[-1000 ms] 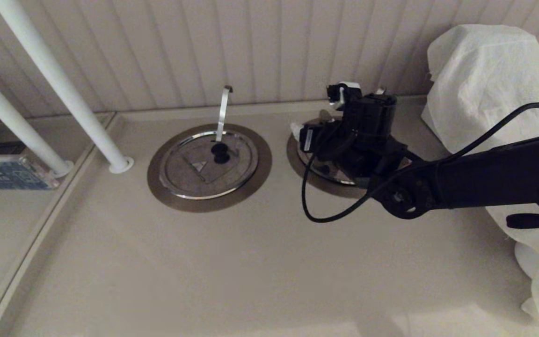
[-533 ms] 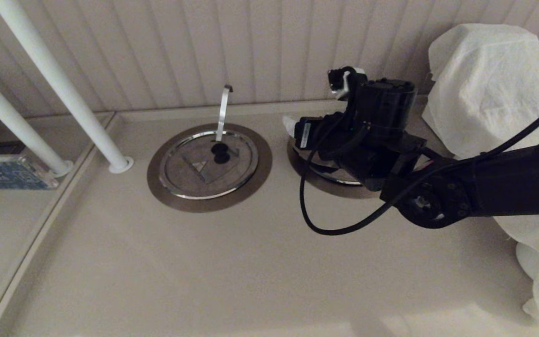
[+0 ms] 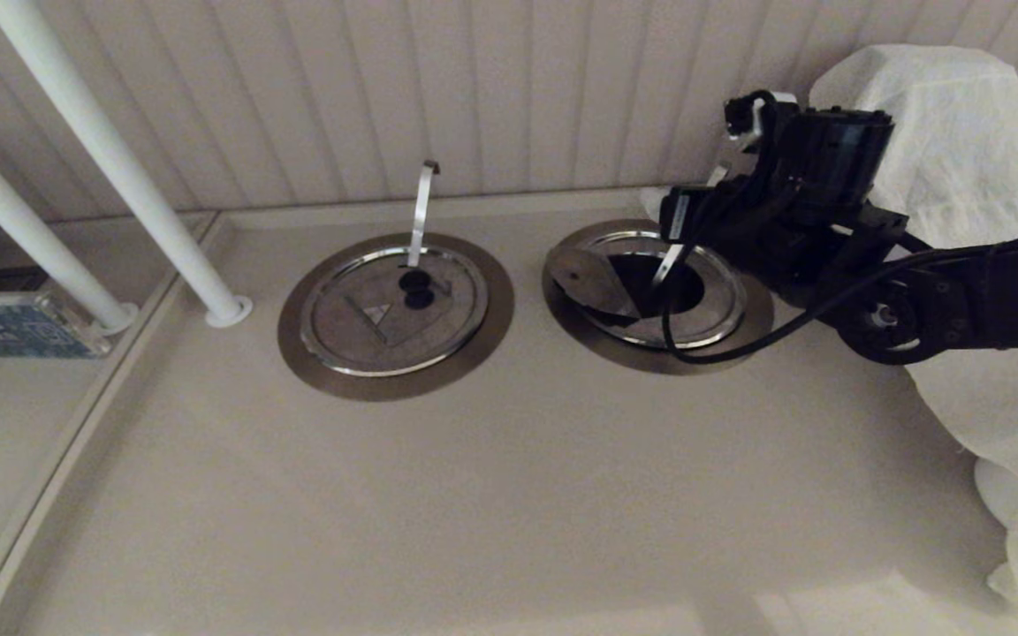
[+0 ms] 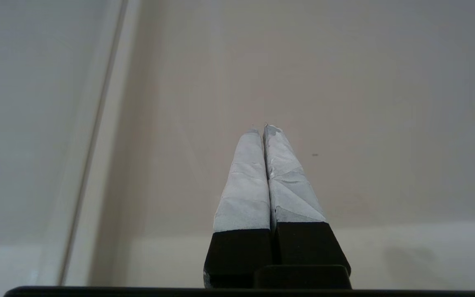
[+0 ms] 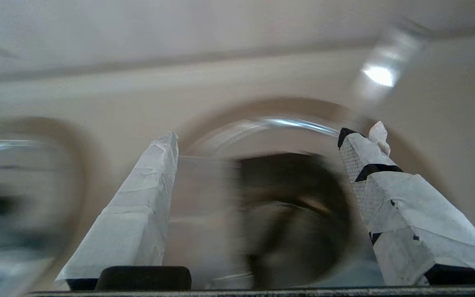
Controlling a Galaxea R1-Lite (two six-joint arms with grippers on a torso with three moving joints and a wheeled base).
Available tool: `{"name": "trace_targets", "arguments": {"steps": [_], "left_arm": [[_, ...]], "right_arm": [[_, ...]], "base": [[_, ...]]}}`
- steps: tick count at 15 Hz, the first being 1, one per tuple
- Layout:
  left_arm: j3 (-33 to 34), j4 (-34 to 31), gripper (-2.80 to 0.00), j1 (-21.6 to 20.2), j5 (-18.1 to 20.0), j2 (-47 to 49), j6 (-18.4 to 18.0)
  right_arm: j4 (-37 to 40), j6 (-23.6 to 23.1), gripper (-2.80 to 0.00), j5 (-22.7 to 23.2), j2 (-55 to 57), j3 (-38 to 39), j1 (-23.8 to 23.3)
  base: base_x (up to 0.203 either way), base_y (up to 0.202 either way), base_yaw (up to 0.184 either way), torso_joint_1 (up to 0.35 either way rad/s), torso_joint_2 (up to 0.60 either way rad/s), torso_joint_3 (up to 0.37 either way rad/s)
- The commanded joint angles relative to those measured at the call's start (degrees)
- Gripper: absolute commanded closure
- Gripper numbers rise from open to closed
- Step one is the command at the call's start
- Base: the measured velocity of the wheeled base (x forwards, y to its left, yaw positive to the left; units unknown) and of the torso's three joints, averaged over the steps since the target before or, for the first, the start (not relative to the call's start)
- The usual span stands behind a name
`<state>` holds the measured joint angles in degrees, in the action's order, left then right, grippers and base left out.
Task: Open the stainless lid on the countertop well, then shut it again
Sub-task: Stir with a spoon
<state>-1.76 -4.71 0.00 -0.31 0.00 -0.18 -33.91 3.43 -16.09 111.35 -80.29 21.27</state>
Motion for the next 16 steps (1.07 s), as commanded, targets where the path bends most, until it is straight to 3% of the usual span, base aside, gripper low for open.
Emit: {"name": "trace_targets", "arguments": {"steps": [1,4,6,16], "left_arm": [[0.0,-0.04,0.0,0.0,-0.04,0.0,0.0],[0.0,-0.04,0.0,0.0,-0.04,0.0,0.0],[0.0,-0.04,0.0,0.0,-0.04,0.0,0.0],[0.0,-0.04,0.0,0.0,-0.04,0.0,0.0]], "right_arm": [[0.19,0.01,-2.8,0.02,5.71,-2.0,-4.93],[5.24,0.63,-2.8,1.41,12.2,-12.06,-10.44],[11.35,4.07,-2.8,3.57,14.29,-17.66,-12.67],[15.22,5.54,-2.8,8.81,25.41,-32.04,-14.33]], "base": [[0.0,0.0,0.0,0.0,0.0,0.0],[0.0,0.0,0.0,0.0,0.0,0.0],[0.0,0.0,0.0,0.0,0.0,0.0],[0.0,0.0,0.0,0.0,0.0,0.0]]}}
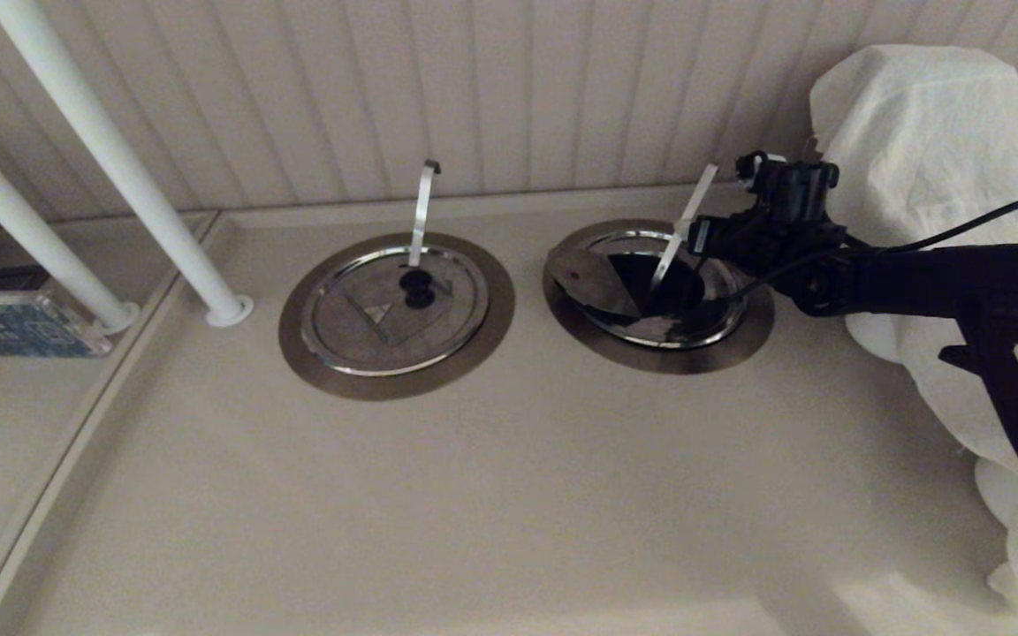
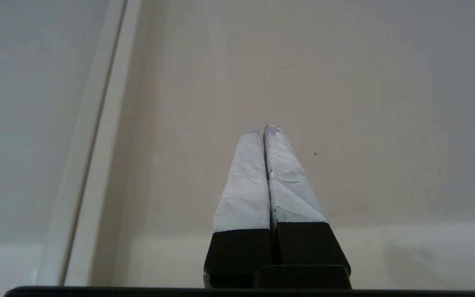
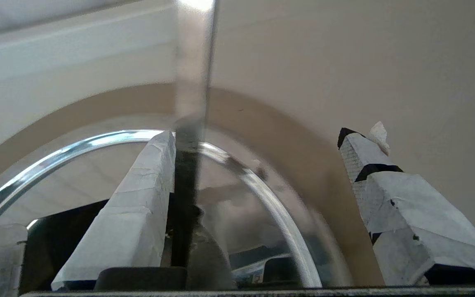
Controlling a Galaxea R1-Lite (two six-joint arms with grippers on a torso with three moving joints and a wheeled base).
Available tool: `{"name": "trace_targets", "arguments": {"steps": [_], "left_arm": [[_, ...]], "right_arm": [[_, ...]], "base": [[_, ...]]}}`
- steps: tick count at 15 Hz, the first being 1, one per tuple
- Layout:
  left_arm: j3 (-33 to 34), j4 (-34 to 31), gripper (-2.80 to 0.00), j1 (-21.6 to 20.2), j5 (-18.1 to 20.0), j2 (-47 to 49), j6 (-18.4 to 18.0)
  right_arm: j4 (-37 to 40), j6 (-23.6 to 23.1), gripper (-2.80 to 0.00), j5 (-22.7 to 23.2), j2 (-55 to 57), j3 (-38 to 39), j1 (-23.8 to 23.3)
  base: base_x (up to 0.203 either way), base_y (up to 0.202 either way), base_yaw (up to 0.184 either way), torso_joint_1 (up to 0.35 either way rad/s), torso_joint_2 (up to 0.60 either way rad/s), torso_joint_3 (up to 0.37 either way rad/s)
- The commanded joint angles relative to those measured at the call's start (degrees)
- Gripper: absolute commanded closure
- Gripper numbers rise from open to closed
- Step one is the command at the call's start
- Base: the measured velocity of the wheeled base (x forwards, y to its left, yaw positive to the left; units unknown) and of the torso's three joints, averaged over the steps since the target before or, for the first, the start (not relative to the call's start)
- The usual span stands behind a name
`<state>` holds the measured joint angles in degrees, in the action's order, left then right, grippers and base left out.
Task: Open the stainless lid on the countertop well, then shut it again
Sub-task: Stir with a spoon
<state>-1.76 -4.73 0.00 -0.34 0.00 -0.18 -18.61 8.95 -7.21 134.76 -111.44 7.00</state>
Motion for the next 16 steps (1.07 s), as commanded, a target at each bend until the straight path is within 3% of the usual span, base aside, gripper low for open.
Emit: {"name": "trace_targets", "arguments": {"steps": [1,13,14,16], "left_arm": [[0.0,-0.02,0.0,0.0,-0.01,0.0,0.01],[0.0,-0.02,0.0,0.0,-0.01,0.0,0.01],[0.0,-0.02,0.0,0.0,-0.01,0.0,0.01],[0.0,-0.02,0.0,0.0,-0.01,-0.05,0.01]], "right_arm": [[-0.75,0.08,-2.8,1.95,2.22,-0.9,-0.02],[-8.59,0.1,-2.8,3.96,3.84,-0.97,0.97],[-9.19,0.24,0.0,3.96,4.33,-0.89,1.15],[-9.68,0.04,0.0,5.18,5.6,-1.14,1.67]], "base": [[0.0,0.0,0.0,0.0,0.0,0.0],[0.0,0.0,0.0,0.0,0.0,0.0],[0.0,0.0,0.0,0.0,0.0,0.0],[0.0,0.0,0.0,0.0,0.0,0.0]]}}
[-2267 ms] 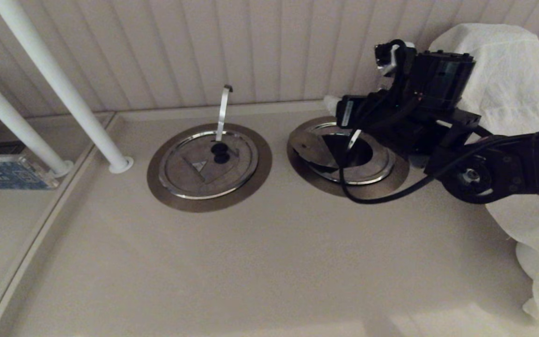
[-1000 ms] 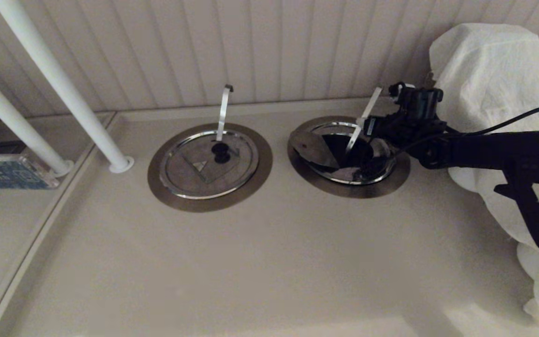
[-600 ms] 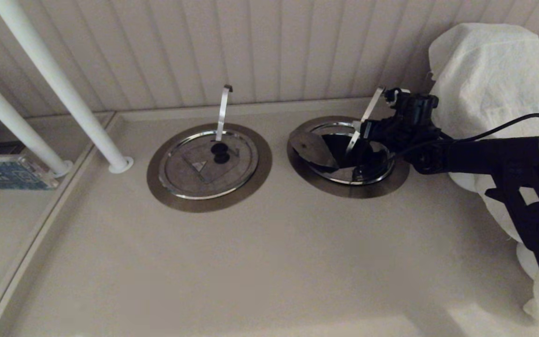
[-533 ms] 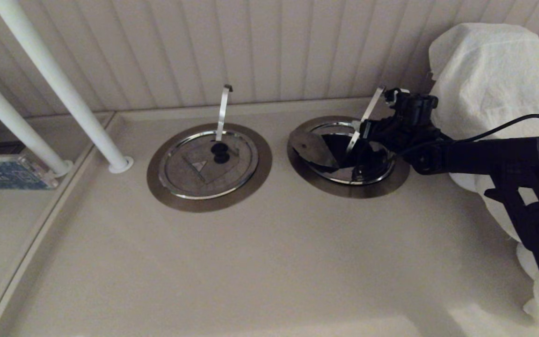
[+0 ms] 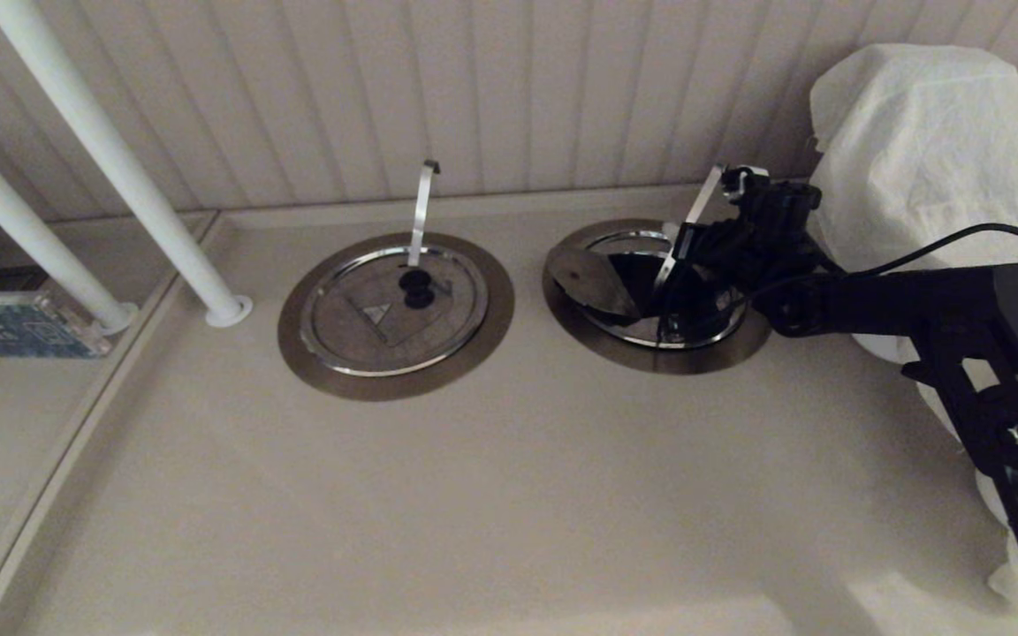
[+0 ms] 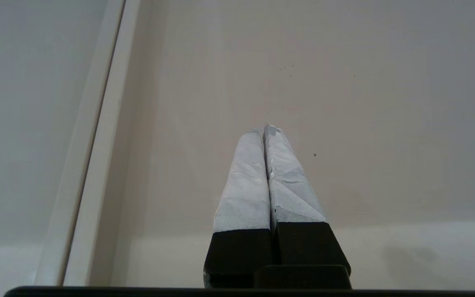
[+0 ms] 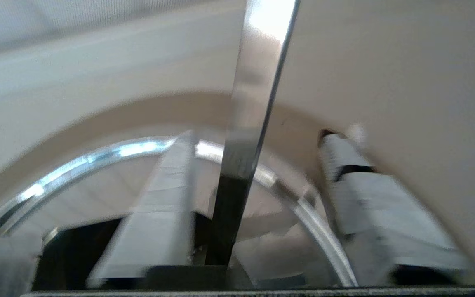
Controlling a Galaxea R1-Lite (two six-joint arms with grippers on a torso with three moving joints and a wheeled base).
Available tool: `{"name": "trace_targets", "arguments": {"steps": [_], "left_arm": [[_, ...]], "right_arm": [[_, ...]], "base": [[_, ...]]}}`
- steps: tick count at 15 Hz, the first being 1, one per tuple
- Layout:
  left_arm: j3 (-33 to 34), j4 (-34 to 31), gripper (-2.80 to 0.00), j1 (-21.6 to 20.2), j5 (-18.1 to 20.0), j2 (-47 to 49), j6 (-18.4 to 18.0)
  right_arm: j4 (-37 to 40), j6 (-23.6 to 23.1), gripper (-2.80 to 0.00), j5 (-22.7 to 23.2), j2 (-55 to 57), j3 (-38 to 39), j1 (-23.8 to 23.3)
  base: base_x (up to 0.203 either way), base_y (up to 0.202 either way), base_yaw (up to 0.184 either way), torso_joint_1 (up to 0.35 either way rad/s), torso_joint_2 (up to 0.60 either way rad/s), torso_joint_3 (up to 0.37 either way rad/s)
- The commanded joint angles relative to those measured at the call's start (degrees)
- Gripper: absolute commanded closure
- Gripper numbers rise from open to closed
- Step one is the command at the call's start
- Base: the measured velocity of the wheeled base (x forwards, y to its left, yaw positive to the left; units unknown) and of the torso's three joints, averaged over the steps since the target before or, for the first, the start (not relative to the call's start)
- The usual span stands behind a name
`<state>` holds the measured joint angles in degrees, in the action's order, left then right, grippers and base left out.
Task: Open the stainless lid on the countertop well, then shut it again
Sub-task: Stir with a spoon
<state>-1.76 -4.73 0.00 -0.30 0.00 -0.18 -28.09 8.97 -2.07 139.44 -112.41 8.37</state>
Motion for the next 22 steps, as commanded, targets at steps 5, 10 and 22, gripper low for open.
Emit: {"name": "trace_targets", "arguments": {"steps": [5,10,22], "left_arm": [[0.0,-0.02,0.0,0.0,-0.05,0.0,0.01],[0.0,-0.02,0.0,0.0,-0.05,0.0,0.01],[0.0,-0.02,0.0,0.0,-0.05,0.0,0.01]], "right_arm": [[-0.45,-0.01,0.0,3.15,0.49,-0.27,1.04],[-2.08,0.43,0.0,2.25,-2.11,0.47,0.86],[-6.37,1.31,0.0,-0.59,-21.12,19.6,4.25]], "base": [[0.0,0.0,0.0,0.0,0.0,0.0],[0.0,0.0,0.0,0.0,0.0,0.0],[0.0,0.0,0.0,0.0,0.0,0.0]]}}
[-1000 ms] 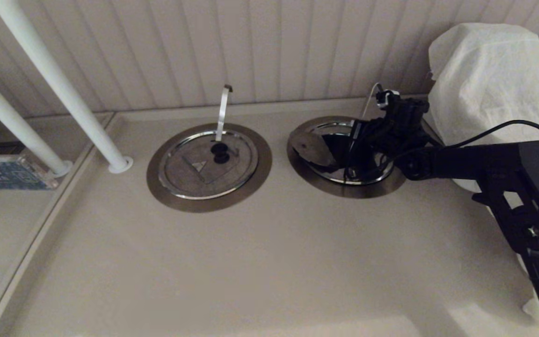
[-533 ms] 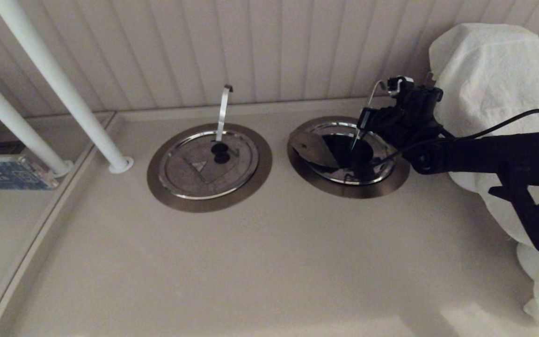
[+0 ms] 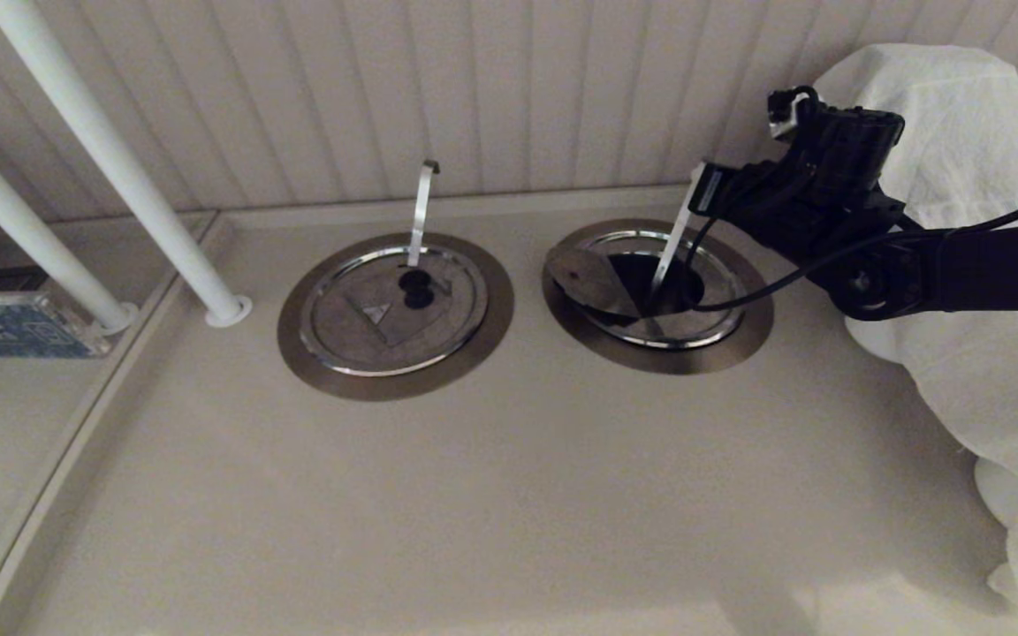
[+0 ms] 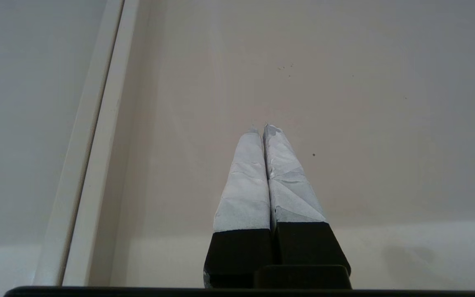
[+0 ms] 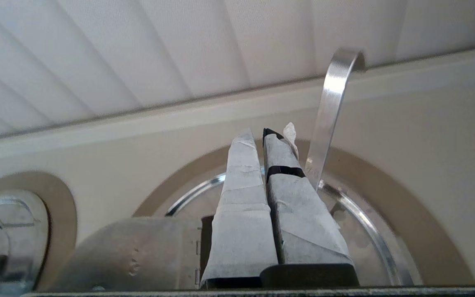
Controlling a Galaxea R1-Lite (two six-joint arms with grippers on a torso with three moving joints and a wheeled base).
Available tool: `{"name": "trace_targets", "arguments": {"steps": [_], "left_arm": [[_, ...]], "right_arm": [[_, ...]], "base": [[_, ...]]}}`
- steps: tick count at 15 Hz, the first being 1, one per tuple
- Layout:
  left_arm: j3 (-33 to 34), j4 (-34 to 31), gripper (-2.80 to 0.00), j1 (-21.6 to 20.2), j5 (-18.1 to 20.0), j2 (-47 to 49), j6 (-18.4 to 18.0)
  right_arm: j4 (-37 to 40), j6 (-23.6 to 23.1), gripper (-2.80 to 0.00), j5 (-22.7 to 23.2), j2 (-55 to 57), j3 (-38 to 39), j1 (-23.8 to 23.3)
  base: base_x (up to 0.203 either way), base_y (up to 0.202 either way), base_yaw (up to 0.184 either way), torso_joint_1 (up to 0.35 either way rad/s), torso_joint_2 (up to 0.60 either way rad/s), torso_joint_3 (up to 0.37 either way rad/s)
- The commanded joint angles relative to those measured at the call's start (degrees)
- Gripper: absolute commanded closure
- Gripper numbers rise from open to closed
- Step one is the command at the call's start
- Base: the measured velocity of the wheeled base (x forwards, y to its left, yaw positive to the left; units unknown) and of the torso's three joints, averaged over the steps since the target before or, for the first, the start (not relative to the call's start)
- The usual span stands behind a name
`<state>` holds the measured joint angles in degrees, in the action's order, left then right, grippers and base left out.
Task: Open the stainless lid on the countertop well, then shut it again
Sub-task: Stir with a spoon
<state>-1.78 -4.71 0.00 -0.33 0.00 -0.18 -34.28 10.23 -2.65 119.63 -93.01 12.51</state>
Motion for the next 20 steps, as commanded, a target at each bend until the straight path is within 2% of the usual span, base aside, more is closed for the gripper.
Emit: {"name": "trace_targets", "arguments": {"steps": [1,4,8,9,13,17,20], "left_arm": [[0.02,-0.03,0.0,0.0,-0.02,0.0,0.01],[0.02,-0.03,0.0,0.0,-0.02,0.0,0.01],[0.02,-0.03,0.0,0.0,-0.02,0.0,0.01],[0.02,-0.03,0.0,0.0,-0.02,0.0,0.01],[0.02,-0.03,0.0,0.0,-0.02,0.0,0.01],[0.02,-0.03,0.0,0.0,-0.02,0.0,0.01],[0.02,-0.03,0.0,0.0,-0.02,0.0,0.01]], "right_arm": [[-0.17,0.06,0.0,-0.01,-1.08,0.19,0.06],[3.28,-0.57,0.0,-0.15,0.72,-1.38,-0.12],[8.12,-0.65,0.0,-0.35,7.4,-7.93,-1.79],[8.71,-0.65,-2.8,-0.34,8.55,-9.57,-2.35],[12.01,-0.83,-2.8,-0.46,13.64,-17.65,-2.62],[11.45,-1.37,-2.8,0.05,14.78,-18.45,-2.59],[5.72,-1.53,-2.8,3.01,17.88,-19.39,-2.84]], "base": [[0.0,0.0,0.0,0.0,0.0,0.0],[0.0,0.0,0.0,0.0,0.0,0.0],[0.0,0.0,0.0,0.0,0.0,0.0],[0.0,0.0,0.0,0.0,0.0,0.0],[0.0,0.0,0.0,0.0,0.0,0.0],[0.0,0.0,0.0,0.0,0.0,0.0],[0.0,0.0,0.0,0.0,0.0,0.0]]}}
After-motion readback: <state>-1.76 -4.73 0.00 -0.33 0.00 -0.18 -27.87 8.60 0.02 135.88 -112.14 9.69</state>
